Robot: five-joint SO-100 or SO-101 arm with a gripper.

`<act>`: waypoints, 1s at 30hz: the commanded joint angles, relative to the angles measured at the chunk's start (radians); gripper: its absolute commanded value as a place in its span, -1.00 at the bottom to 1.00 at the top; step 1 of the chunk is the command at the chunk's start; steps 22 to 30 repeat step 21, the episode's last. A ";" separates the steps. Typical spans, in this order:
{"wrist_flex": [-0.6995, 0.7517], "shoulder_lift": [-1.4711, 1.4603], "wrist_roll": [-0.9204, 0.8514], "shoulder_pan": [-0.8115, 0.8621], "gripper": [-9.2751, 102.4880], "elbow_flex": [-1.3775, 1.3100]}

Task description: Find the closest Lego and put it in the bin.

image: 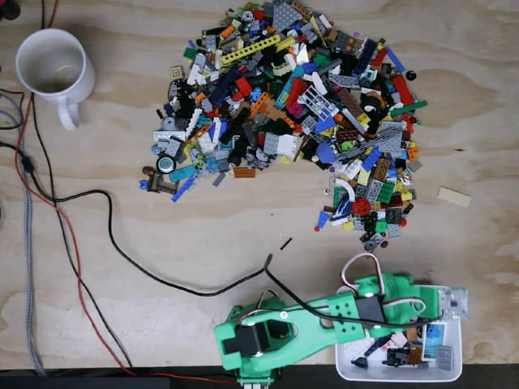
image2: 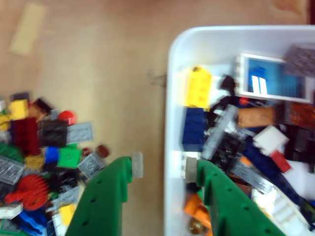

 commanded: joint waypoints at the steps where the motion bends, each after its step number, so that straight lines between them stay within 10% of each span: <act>1: -0.037 0.107 -0.095 -0.402 -0.61 -0.040; 13: -0.244 0.624 -0.054 -1.131 -0.58 0.480; 30: -0.285 0.601 -0.043 -1.197 -0.57 0.538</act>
